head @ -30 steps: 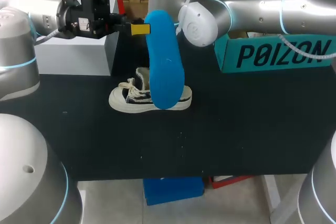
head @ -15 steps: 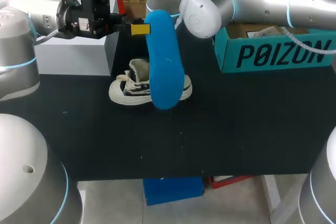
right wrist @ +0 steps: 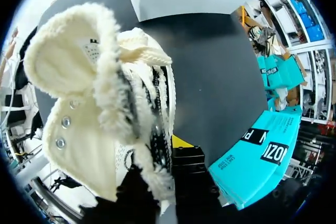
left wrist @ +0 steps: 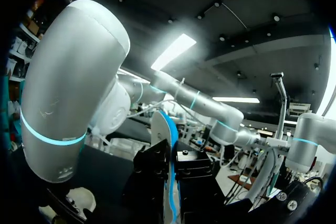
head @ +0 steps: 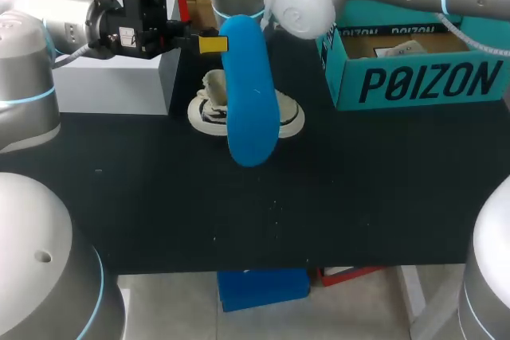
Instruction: Take the shoe out of the shoebox, open the shoe tongue, remove and reinsert the insole, then place the shoe into the shoebox
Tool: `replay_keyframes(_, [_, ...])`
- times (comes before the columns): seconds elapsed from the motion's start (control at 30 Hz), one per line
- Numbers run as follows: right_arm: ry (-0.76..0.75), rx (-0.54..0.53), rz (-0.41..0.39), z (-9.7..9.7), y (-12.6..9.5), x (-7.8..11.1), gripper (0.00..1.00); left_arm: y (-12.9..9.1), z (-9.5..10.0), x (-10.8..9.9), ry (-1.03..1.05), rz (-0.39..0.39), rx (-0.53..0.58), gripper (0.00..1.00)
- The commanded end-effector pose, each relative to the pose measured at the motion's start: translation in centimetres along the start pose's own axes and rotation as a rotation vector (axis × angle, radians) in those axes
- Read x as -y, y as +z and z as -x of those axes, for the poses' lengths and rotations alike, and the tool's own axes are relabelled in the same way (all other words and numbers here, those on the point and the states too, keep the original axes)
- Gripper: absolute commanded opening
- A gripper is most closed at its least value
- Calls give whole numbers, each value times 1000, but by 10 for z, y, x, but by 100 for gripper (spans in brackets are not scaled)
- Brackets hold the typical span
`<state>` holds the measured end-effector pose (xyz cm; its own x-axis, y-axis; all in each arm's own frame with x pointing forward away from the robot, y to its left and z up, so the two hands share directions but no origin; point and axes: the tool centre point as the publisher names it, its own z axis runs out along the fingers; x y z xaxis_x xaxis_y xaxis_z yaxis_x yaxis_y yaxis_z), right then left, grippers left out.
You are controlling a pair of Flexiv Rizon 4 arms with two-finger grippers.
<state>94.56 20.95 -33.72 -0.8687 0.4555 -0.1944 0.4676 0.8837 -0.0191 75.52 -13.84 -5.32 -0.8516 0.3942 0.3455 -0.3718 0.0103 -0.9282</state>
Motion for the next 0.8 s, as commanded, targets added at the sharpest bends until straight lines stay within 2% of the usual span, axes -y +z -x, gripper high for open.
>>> replay_keyframes(0.03, [231,41,-91,5,-6,1,0,1,-1,-1,1,-1,5,0])
replay_keyframes(0.23, [464,43,-115,12,-4,14,0,1,-1,-1,1,-1,5,0])
replay_keyframes(0.43, [720,9,-84,17,-3,30,0,1,-1,-1,1,-1,5,0])
replay_keyframes(0.6, [889,-21,-45,16,-6,38,0,1,-1,-1,1,-1,5,0])
replay_keyframes(0.8, [1060,-66,-36,7,-9,42,0,1,-1,-1,1,-1,5,0])
